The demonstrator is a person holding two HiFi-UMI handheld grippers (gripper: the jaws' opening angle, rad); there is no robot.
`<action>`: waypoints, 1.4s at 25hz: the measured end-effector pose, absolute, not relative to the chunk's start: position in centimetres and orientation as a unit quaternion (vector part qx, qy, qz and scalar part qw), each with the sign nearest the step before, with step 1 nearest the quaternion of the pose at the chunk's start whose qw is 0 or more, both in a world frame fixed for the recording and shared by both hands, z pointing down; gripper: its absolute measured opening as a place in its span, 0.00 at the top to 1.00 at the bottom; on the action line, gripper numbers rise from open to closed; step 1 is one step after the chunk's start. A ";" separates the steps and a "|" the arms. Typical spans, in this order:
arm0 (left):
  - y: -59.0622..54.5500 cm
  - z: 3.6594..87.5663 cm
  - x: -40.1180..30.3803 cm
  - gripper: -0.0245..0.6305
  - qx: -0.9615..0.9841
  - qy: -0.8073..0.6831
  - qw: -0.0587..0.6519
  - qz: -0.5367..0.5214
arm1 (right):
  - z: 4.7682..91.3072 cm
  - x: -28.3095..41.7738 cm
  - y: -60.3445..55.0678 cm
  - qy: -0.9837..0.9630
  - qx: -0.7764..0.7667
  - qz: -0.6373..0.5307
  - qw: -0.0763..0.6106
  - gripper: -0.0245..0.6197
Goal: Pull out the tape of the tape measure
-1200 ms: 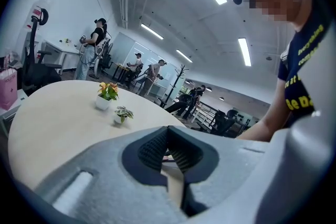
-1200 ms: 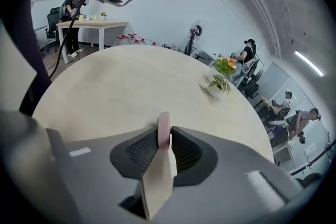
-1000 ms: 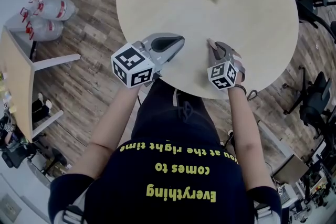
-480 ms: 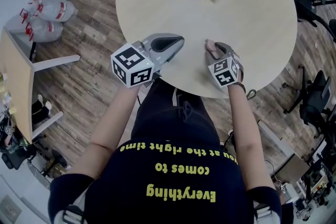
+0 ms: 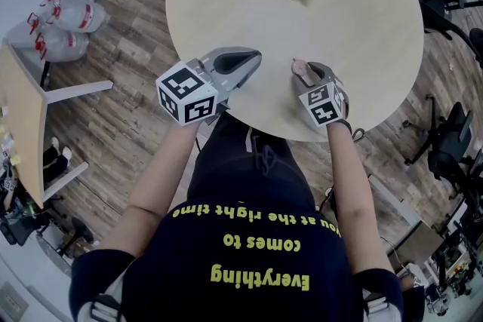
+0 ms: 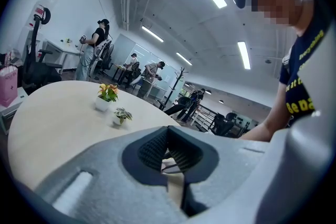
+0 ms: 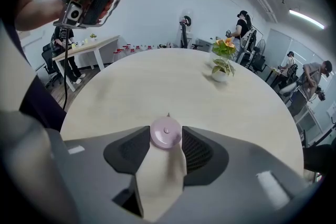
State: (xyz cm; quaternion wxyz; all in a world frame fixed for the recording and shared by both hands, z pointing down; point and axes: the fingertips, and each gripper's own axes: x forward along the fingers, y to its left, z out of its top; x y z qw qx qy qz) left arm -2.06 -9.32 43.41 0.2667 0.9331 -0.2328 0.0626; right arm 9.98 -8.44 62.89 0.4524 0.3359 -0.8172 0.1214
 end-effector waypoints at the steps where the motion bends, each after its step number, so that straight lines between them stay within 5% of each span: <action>1: -9.4 43.3 -2.2 0.96 0.933 -0.235 0.265 0.062 | 62.5 10.1 -8.5 -0.818 0.341 0.120 0.448 0.66; 14: -10.8 40.7 -2.4 0.96 0.943 -0.248 0.219 0.039 | 53.5 12.4 -11.6 -0.832 0.448 0.133 0.299 0.94; 24: -13.0 37.2 -3.7 0.96 0.943 -0.299 0.148 0.019 | 42.3 14.1 -12.7 -0.837 0.517 0.094 0.153 0.94; 35: -14.1 32.9 -4.8 0.96 0.935 -0.346 0.080 0.001 | 32.6 13.9 -11.5 -0.830 0.552 0.019 0.073 0.94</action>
